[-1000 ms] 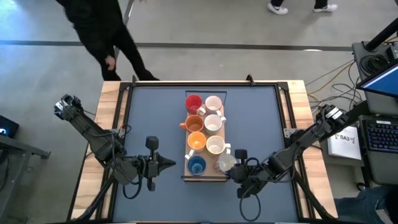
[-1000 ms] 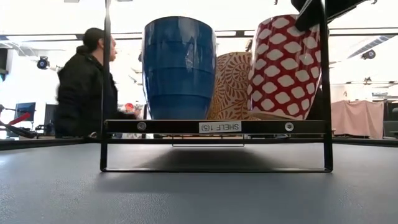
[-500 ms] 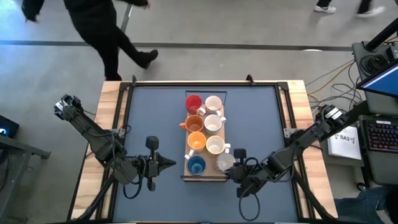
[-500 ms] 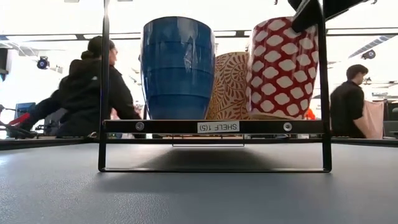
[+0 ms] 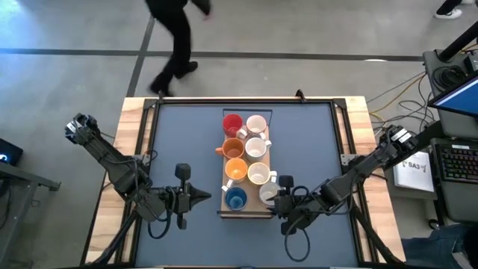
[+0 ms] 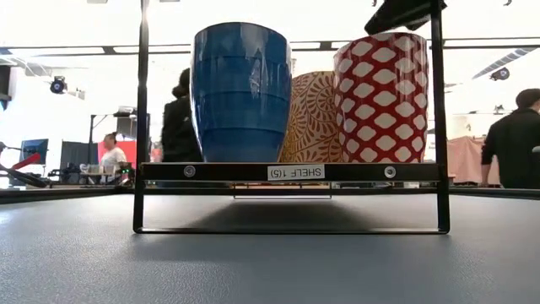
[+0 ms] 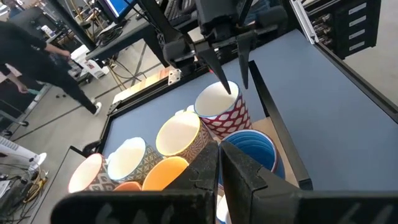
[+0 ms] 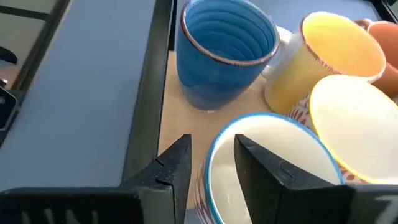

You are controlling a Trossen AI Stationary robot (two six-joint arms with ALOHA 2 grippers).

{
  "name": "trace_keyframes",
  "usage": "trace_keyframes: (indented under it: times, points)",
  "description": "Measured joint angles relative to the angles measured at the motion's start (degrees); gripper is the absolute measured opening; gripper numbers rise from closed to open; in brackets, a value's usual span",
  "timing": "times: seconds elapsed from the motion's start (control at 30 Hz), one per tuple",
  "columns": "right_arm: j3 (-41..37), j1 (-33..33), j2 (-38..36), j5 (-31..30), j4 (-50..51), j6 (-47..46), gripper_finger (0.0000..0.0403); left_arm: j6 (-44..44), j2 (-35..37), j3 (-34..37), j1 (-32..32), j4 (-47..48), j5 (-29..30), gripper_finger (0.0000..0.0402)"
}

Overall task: Place coffee mugs
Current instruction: Put the red patterned mug on the shelf

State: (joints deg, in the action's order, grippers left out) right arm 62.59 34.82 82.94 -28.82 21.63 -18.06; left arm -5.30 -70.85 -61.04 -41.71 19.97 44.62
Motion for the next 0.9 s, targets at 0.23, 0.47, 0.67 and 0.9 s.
trace_keyframes:
  times: [0.23,0.47,0.67,0.9]
  points:
    - [4.2,0.2,-0.1,0.6,2.8,2.3,0.0104,-0.2,0.0,0.0,0.0,0.0,0.0,0.0000]
    - [12.4,0.2,-2.1,1.2,20.8,-3.3,0.0084,-0.4,0.0,0.0,0.2,0.0,0.0,0.0000]
    - [13.0,0.2,-4.9,0.8,37.0,-16.6,0.0041,-0.4,-0.2,0.0,0.2,0.0,0.0,0.0000]
    - [4.4,0.2,-6.3,1.9,35.5,-24.4,0.0009,-0.4,-0.2,0.0,0.2,0.2,0.0,0.0000]
